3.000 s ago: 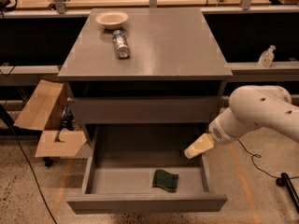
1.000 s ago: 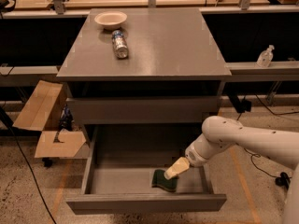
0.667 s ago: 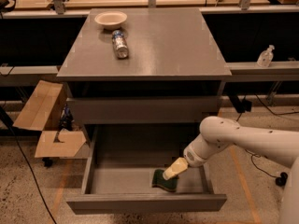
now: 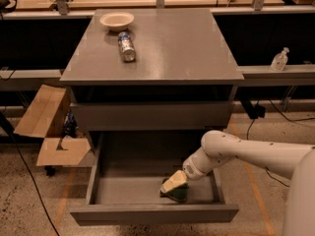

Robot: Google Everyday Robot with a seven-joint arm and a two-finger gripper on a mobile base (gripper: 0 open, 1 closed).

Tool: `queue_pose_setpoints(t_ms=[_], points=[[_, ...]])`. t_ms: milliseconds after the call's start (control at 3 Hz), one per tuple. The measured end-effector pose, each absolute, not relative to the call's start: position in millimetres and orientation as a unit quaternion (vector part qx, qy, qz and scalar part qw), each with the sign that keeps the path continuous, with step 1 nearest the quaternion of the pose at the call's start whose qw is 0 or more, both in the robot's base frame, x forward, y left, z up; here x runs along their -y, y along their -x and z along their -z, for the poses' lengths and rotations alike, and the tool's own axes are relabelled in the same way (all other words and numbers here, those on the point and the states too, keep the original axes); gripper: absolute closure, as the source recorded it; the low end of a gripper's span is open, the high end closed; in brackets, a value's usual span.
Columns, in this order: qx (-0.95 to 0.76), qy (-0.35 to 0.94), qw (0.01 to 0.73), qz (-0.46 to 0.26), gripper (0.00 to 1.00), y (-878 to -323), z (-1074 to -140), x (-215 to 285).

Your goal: Pick sponge from middle drawer and place on counter

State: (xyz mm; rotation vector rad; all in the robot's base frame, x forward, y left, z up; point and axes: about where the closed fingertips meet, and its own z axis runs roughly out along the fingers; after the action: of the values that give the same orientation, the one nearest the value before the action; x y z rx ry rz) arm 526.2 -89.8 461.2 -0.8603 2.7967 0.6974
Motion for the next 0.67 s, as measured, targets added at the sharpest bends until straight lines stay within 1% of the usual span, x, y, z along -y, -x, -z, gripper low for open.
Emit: queue_pose_setpoints(t_ms=[333,667], points=[[-0.921,0.293,0.081,-0.243,0.00,-527.6,-445.5,66.2],[-0.925,0.285,0.096,-0.234,0.00,-534.8,-426.9,57.5]])
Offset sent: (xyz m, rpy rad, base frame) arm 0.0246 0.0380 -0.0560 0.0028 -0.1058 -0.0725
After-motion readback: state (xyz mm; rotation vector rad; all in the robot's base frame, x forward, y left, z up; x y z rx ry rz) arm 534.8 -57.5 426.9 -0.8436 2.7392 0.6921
